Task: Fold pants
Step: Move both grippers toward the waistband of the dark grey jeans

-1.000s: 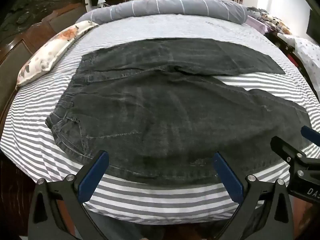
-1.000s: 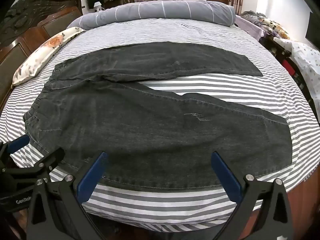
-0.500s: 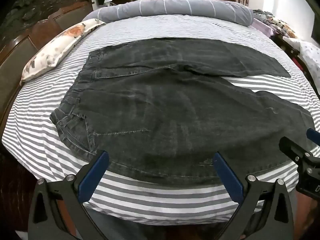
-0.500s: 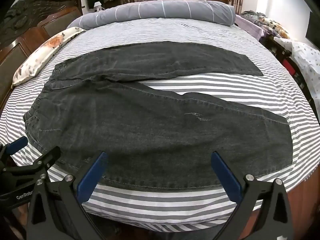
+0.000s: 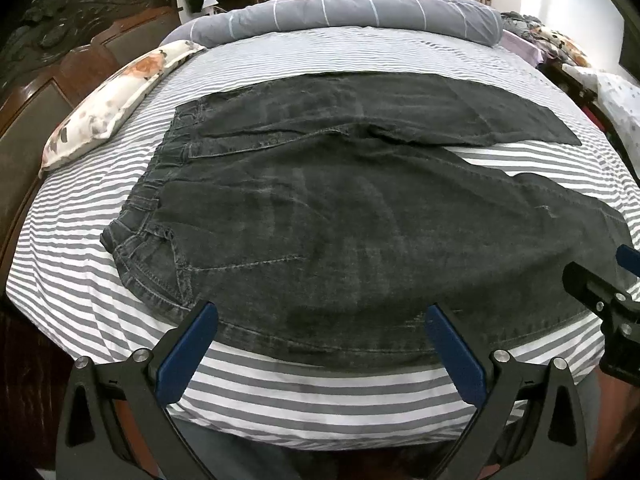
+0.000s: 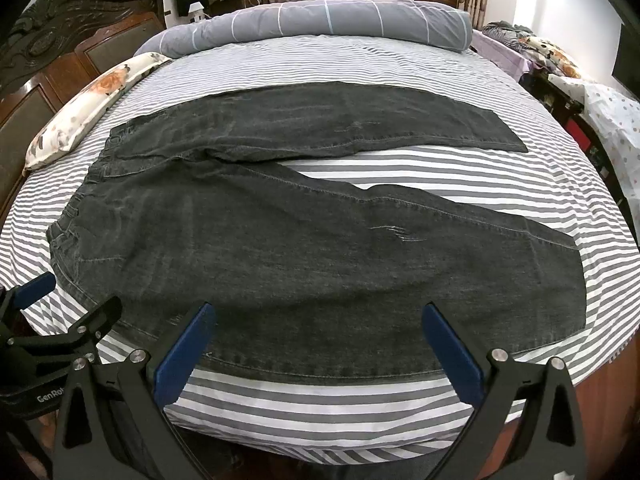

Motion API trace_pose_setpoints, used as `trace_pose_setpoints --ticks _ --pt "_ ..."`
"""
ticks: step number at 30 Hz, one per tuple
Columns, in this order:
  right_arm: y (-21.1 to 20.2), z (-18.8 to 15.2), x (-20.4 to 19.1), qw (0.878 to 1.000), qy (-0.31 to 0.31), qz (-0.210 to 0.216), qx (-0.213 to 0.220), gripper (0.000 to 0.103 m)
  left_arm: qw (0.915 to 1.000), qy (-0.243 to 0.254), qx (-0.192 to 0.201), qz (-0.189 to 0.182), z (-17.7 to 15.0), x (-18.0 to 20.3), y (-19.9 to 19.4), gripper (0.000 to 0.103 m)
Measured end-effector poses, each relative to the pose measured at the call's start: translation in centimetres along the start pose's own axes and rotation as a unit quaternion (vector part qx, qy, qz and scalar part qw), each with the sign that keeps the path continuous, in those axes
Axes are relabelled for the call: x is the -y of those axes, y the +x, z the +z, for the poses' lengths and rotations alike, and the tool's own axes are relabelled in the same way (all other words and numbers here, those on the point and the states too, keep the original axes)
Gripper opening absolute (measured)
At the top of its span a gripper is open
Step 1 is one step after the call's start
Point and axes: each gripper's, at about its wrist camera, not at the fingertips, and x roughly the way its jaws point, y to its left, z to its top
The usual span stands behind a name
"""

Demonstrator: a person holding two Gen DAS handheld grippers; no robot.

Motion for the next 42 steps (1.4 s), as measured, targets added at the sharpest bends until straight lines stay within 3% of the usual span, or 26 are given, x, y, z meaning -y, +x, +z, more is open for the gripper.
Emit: trace_pose_setpoints --ticks 10,18,27,42 --pt "0.0 0.0 0.0 1.000 -0.001 0.001 0.000 0.103 0.9999 0.006 -0.003 0.013 -0.1 -0.1 0.5 0.102" --pt "0.2 0.2 -0.2 1.000 -0.001 0.002 -0.004 0.103 1.0000 0.008 0.004 0.003 -0.3 -0.5 0.6 0.102" --pt "0.7 0.4 -0.4 1.000 0.000 0.003 -0.008 0.103 0.9997 0.007 0.004 0.025 0.1 -0.7 0.7 0.102" --pt "1.6 0.4 -0.6 1.000 -0.003 0.009 -0.017 0.103 0.9998 -0.001 -0.007 0.020 0.1 -1.1 1.1 0.102"
